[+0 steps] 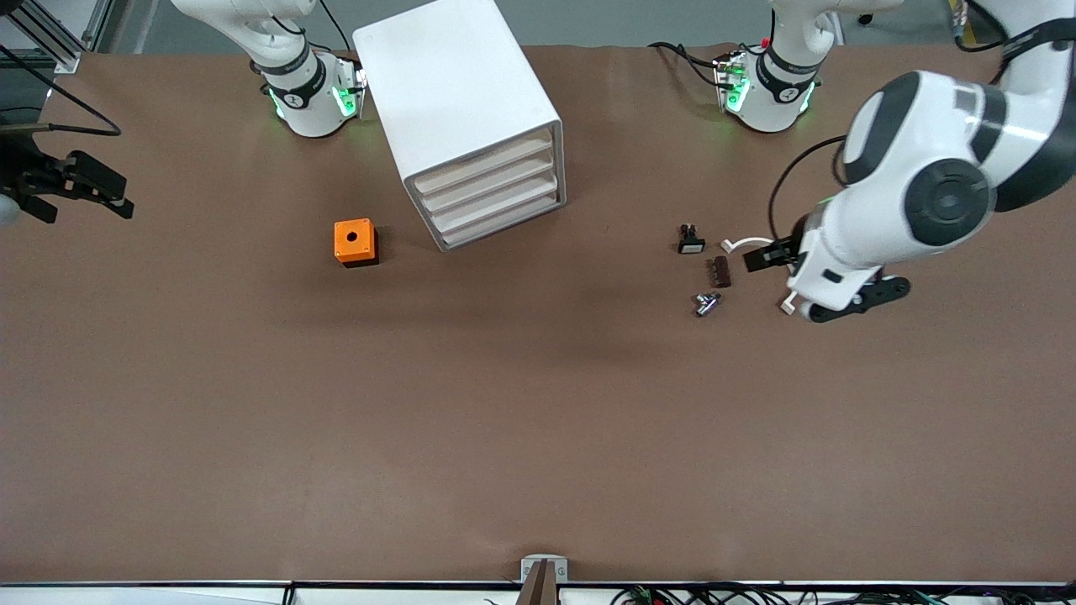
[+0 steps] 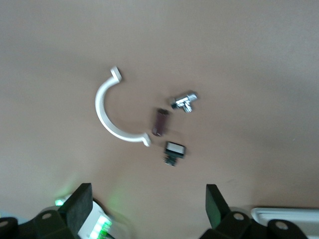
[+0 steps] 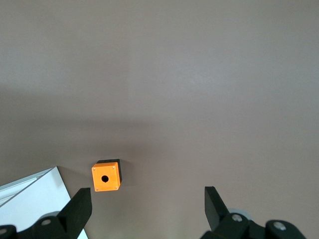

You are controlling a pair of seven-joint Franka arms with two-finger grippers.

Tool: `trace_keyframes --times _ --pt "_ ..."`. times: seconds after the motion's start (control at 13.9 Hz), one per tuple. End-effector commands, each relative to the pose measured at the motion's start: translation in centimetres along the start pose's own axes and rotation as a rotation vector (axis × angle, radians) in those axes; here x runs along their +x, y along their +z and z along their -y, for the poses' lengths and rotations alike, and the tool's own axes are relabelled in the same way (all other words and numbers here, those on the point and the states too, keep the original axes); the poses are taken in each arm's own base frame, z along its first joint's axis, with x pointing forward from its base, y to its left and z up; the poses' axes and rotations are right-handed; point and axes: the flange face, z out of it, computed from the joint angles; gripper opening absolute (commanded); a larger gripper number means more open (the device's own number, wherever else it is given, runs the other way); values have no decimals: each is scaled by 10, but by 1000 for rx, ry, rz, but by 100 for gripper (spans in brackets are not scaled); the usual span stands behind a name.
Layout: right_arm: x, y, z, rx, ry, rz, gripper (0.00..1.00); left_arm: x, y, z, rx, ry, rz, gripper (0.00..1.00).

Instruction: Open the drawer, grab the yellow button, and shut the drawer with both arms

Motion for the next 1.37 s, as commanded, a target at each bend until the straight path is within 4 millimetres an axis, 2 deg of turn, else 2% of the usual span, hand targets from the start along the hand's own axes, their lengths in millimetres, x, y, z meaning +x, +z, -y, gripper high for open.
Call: trace_keyframes --times 0.0,0.07,0.14,0.29,0.43,0.65,0.72,0.79,0.86,1.01,1.08,1.15,1.3 --pt "4 0 3 -21 6 3 100 -4 30 -41 20 -145 66 100" --pt "4 1 6 -20 1 5 100 -3 37 -56 29 -240 76 100" --pt "3 2 9 -20 -5 12 100 -8 55 -75 64 -335 94 100" --pt "3 5 13 -22 -5 25 100 -29 88 -113 137 -503 97 100" --pt "2 10 26 -26 78 54 100 -36 119 -133 179 -747 181 100" --pt "-1 5 73 -35 151 44 100 -48 140 -155 208 -986 392 100" --pt "-2 5 86 -48 190 42 100 -63 139 -168 218 -1043 475 100" --pt "-4 5 101 -56 242 43 100 -69 132 -175 212 -1079 553 100" --pt "-9 6 124 -89 326 44 100 -75 127 -181 211 -1103 642 100" --pt "-22 10 180 -228 458 -18 100 -76 136 -192 235 -1131 814 100" --pt "-27 20 198 -318 471 -20 100 -80 143 -199 255 -1137 853 100" --pt "-28 31 211 -375 464 -13 100 -84 155 -207 289 -1156 870 100" --pt "-26 44 223 -392 470 0 100 -89 170 -225 347 -1207 890 100"
